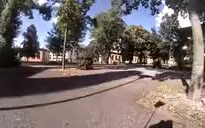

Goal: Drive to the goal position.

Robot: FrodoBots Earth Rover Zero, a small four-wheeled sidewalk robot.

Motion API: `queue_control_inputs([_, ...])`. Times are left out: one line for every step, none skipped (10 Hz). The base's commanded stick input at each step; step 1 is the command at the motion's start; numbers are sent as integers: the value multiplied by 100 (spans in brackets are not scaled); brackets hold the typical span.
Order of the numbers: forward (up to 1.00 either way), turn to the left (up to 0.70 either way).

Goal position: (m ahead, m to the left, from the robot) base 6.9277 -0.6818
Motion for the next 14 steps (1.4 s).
queue_control_inputs([100, 0])
queue_control_inputs([100, 0])
queue_control_inputs([100, 0])
queue_control_inputs([100, 0])
queue_control_inputs([100, 0])
queue_control_inputs([100, -19])
queue_control_inputs([100, -40])
queue_control_inputs([100, -28])
queue_control_inputs([100, 0])
queue_control_inputs([100, 0])
queue_control_inputs([100, 0])
queue_control_inputs([100, 0])
queue_control_inputs([100, 0])
queue_control_inputs([100, 0])
